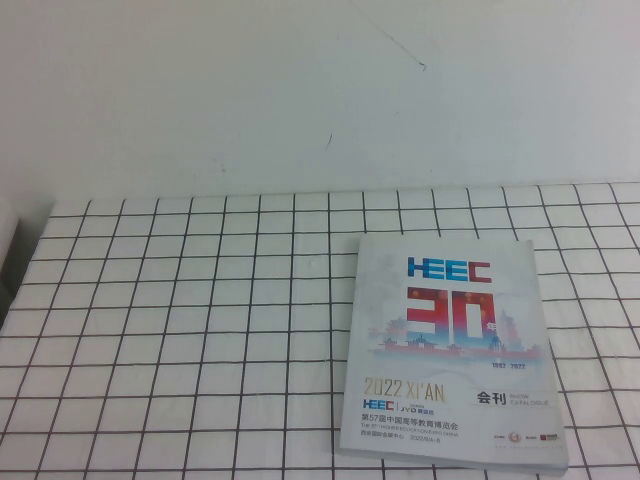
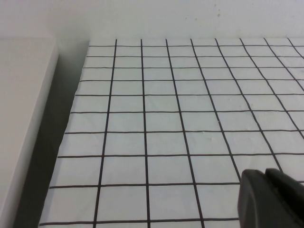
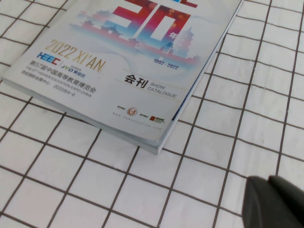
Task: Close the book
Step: 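Close the open booklet and leave it lying on the table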
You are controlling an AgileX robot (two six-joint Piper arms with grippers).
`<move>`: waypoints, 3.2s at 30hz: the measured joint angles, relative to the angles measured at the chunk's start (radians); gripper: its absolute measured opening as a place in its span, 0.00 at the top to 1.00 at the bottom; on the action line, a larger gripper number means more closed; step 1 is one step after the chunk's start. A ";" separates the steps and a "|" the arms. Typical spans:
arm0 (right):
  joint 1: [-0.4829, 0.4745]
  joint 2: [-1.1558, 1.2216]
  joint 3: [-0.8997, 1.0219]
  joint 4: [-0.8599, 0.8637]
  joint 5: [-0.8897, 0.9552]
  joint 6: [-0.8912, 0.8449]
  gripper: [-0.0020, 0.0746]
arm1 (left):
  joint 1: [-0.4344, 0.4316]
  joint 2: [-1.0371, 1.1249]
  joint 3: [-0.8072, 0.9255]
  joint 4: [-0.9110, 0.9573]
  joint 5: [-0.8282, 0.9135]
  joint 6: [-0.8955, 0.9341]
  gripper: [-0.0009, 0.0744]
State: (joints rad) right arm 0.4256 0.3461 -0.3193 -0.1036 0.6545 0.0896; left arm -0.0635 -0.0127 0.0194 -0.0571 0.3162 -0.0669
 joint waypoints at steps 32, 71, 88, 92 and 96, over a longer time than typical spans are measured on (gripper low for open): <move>-0.344 -0.267 0.201 -0.097 -0.169 -0.054 0.98 | 0.000 0.000 -0.002 0.009 0.009 -0.008 0.99; -0.508 -0.357 0.337 0.030 -0.298 -0.132 0.98 | 0.000 0.000 -0.003 0.011 0.012 -0.006 0.99; -0.508 -0.358 0.337 0.030 -0.302 -0.132 0.98 | 0.000 0.000 -0.003 0.011 0.012 -0.006 0.99; -0.508 -0.358 0.337 0.030 -0.302 -0.132 0.98 | 0.000 0.000 -0.003 0.011 0.012 -0.006 0.99; -0.508 -0.358 0.337 0.030 -0.302 -0.132 0.98 | 0.000 0.000 -0.003 0.011 0.013 -0.006 0.99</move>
State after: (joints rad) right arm -0.0823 -0.0114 0.0181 -0.0736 0.3522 -0.0420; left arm -0.0635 -0.0127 0.0166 -0.0465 0.3293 -0.0728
